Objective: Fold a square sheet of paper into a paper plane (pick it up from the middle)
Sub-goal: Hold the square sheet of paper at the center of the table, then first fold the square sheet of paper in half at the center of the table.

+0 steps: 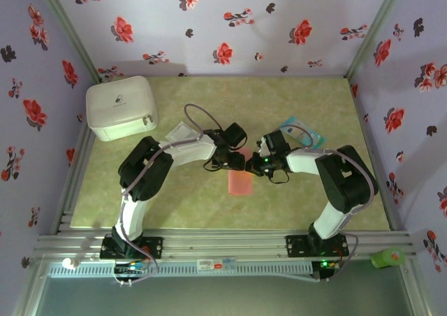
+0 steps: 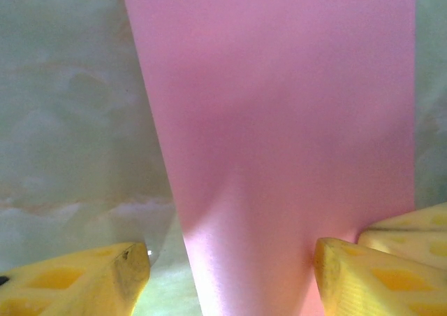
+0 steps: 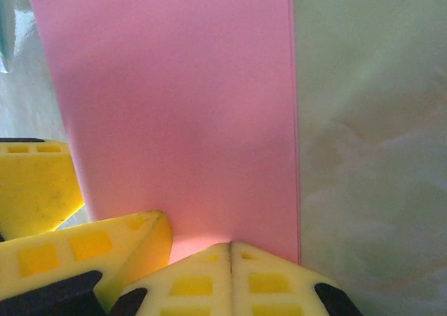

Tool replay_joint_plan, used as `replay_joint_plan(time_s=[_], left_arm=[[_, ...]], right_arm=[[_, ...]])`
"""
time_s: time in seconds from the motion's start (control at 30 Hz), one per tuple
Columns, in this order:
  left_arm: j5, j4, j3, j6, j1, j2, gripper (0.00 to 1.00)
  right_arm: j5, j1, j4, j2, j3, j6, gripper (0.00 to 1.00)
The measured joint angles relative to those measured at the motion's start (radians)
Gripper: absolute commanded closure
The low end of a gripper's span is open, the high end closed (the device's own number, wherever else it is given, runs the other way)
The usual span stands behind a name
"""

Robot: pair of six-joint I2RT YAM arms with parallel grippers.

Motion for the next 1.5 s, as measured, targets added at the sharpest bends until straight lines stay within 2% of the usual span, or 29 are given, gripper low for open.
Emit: replay_joint_plan(time_s=[0.23, 0.5, 0.6, 0.7, 0.93, 1.03, 1.23, 1.5], left_arm=[[0.017, 0.106, -0.092, -0.019, 0.005, -0.066, 0.3], [0.024, 0.205, -0.233, -0.064, 0.085, -0.224, 0.33], [0.047, 0.269, -0.291, -0.09, 0.115, -0.294, 0.39], [0.087, 0.322, -0.327, -0.114, 0.137, -0.329, 0.51], [0.216, 0.462, -0.365, -0.145, 0.141, -0.33, 0.75], [0.274, 0.522, -0.367, -0.161, 0.141, -0.318, 0.8], [0.349, 0.583, -0.367, -0.168, 0.137, -0.266, 0.81], [0.381, 0.594, -0.367, -0.169, 0.113, -0.201, 0.81]], right_arm=[[0.012, 0.0, -0.018, 0.0, 0.01, -0.011, 1.0], [0.043, 0.007, -0.089, 0.003, 0.048, -0.056, 1.0], [0.053, 0.007, -0.13, 0.011, 0.072, -0.082, 1.0], [0.065, 0.008, -0.168, 0.018, 0.096, -0.108, 1.0], [0.079, 0.011, -0.216, 0.031, 0.127, -0.141, 1.0], [0.08, 0.011, -0.219, 0.032, 0.129, -0.141, 1.0], [0.082, 0.011, -0.22, 0.032, 0.129, -0.141, 1.0], [0.083, 0.011, -0.22, 0.032, 0.129, -0.141, 1.0]])
